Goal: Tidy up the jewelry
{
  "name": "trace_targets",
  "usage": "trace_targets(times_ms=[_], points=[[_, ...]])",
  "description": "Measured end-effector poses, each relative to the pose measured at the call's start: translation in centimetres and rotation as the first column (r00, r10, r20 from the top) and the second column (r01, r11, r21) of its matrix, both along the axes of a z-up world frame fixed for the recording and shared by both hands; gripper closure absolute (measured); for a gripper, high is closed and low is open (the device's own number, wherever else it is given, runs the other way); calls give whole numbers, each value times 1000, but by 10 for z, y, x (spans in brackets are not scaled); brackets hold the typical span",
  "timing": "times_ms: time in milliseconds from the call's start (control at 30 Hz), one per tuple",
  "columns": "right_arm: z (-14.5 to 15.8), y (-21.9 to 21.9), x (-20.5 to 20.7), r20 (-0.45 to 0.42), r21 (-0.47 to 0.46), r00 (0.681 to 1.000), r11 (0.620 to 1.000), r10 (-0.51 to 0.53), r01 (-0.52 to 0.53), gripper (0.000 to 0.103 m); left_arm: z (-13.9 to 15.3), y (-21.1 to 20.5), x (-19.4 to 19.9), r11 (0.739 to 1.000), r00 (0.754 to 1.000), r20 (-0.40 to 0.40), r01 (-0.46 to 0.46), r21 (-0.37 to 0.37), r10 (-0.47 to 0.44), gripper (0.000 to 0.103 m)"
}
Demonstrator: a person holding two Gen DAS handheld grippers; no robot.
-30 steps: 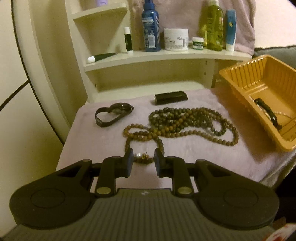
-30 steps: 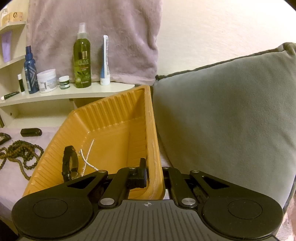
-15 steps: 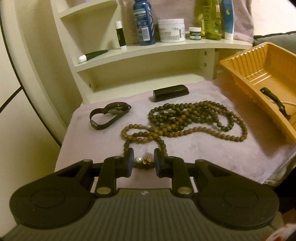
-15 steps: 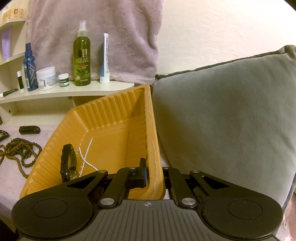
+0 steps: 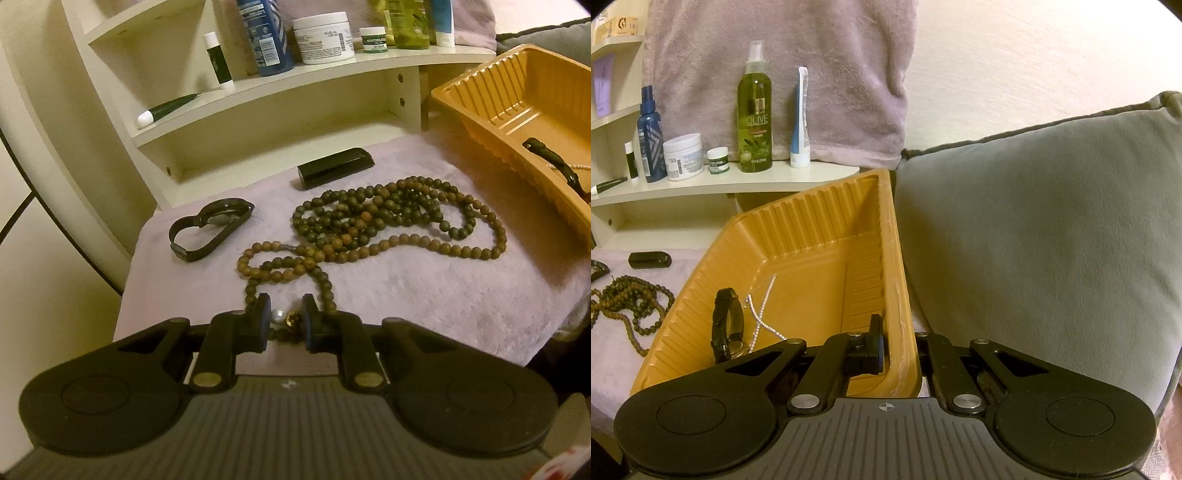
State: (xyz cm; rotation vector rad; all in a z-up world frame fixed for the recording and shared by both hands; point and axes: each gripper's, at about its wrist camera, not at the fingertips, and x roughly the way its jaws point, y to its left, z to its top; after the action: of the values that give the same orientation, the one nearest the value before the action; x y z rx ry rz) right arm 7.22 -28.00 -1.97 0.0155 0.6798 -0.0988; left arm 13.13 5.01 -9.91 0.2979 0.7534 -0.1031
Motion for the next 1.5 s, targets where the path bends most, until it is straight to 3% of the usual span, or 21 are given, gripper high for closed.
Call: trace_targets(times_ms=[400, 567, 767, 1100, 1500], points=[[0, 1, 0, 4, 0, 1000, 1000, 2, -2, 99, 19, -9, -6, 999, 999, 43, 1, -34, 1, 88], [1, 1, 0, 6, 2, 1000, 1000, 0, 0, 99, 39, -27, -7, 995, 996, 74, 61, -85, -55, 88], [2, 2, 0, 7, 4, 1000, 1000, 0, 0, 99, 64, -69, -14, 959, 979, 103, 194, -208, -176, 88], [5, 0, -2, 10, 16, 1000, 1000, 0, 0, 99, 73, -139, -26, 880, 927, 102, 375, -291, -361, 88], [4, 0, -2, 8, 25, 1000, 1000, -4, 3, 99, 60, -156, -32, 866, 911, 67, 408, -290, -407, 88]])
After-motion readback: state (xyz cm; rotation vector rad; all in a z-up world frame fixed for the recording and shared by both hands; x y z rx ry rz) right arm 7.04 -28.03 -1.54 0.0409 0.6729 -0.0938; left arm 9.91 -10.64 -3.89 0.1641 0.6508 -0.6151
